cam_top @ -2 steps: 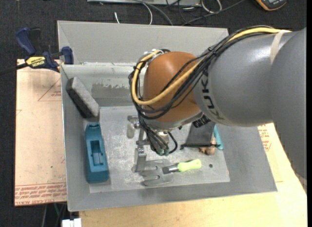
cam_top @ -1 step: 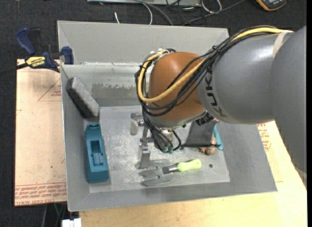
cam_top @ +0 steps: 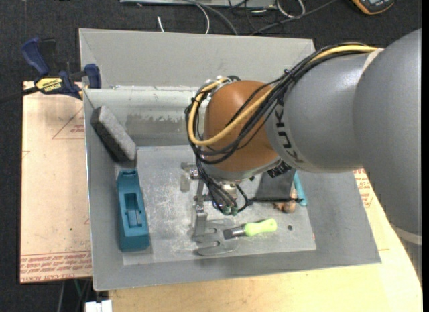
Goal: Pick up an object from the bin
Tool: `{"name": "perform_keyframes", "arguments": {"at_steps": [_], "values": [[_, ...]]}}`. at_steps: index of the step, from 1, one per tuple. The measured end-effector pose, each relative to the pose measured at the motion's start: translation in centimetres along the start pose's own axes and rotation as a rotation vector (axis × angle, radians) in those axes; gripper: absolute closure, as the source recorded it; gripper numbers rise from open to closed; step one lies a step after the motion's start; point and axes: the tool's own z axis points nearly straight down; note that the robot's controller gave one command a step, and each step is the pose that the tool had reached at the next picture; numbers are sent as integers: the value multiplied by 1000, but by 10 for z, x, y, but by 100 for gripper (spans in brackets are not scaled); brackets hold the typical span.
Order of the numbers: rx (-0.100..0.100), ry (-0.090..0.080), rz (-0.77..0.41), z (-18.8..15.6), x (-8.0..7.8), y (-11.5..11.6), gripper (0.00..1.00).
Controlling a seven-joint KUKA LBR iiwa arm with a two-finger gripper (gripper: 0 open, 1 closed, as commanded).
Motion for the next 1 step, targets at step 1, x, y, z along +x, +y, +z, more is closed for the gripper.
{"name": "perform_keyframes", "arguments": {"at_steps": [1], "values": [[-5, -13, 103, 35, -21, 18, 0]]}}
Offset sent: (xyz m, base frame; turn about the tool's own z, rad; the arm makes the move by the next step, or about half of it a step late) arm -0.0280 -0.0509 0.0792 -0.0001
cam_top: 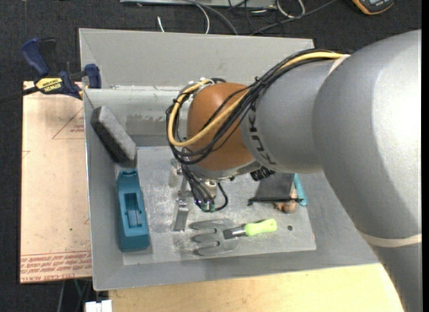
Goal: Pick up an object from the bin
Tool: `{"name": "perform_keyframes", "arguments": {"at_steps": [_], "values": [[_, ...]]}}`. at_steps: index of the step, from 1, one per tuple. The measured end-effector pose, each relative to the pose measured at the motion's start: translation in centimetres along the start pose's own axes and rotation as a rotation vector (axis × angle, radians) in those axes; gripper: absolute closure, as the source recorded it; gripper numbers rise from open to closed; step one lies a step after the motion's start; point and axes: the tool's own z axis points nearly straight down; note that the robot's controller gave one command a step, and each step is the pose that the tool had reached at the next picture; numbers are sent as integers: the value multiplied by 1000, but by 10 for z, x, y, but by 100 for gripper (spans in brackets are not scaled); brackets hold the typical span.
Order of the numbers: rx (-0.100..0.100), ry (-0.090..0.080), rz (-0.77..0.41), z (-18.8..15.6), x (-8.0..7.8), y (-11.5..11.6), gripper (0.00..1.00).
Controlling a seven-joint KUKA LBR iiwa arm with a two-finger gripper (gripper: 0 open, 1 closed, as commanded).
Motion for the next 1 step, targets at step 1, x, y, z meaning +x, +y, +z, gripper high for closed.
{"name": "perform_keyframes", "arguments": {"at_steps": [1], "values": [[8, 20, -4, -28, 21, -30, 0]]}}
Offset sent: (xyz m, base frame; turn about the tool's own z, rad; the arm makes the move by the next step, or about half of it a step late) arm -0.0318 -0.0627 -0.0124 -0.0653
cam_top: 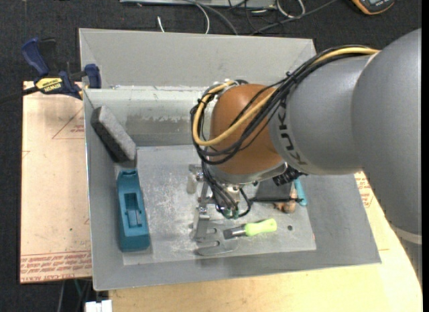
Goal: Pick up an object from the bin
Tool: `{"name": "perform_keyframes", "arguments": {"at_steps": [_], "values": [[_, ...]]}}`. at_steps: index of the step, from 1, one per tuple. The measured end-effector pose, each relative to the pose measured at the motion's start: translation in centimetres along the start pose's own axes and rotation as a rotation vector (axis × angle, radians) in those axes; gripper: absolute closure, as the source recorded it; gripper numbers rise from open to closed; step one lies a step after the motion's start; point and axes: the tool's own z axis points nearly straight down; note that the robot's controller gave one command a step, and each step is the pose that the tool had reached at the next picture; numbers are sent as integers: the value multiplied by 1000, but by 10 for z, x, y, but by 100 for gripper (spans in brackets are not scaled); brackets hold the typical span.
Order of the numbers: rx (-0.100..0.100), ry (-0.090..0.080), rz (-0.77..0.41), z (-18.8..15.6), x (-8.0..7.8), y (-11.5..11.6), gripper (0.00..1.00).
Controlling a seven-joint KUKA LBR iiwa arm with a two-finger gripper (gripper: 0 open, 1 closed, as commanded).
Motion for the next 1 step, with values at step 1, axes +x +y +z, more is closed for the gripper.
{"name": "perform_keyframes", "arguments": {"at_steps": [1], "values": [[-5, -15, -33, -11, -1, -16, 0]]}}
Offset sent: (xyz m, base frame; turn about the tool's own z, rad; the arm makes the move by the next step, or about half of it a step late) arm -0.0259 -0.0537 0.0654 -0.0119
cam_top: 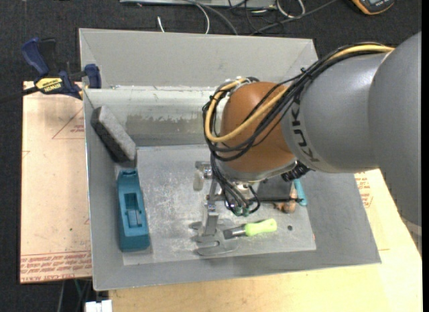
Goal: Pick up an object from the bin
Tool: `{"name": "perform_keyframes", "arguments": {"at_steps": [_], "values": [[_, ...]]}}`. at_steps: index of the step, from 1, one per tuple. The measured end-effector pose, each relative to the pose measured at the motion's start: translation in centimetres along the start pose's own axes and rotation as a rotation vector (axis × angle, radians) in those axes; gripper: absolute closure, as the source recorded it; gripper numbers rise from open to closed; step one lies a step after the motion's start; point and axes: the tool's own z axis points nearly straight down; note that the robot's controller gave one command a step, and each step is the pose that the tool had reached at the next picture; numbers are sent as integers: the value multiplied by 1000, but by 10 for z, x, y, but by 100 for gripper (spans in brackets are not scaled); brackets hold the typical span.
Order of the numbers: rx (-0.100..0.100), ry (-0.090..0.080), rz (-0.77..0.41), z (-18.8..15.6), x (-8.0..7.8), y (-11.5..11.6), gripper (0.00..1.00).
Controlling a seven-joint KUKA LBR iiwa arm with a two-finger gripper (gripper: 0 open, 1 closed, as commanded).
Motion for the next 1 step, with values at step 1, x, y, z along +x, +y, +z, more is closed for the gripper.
{"name": "perform_keyframes", "arguments": {"at_steps": [1], "values": [[3, 9, 14, -31, 18, -26, 0]]}}
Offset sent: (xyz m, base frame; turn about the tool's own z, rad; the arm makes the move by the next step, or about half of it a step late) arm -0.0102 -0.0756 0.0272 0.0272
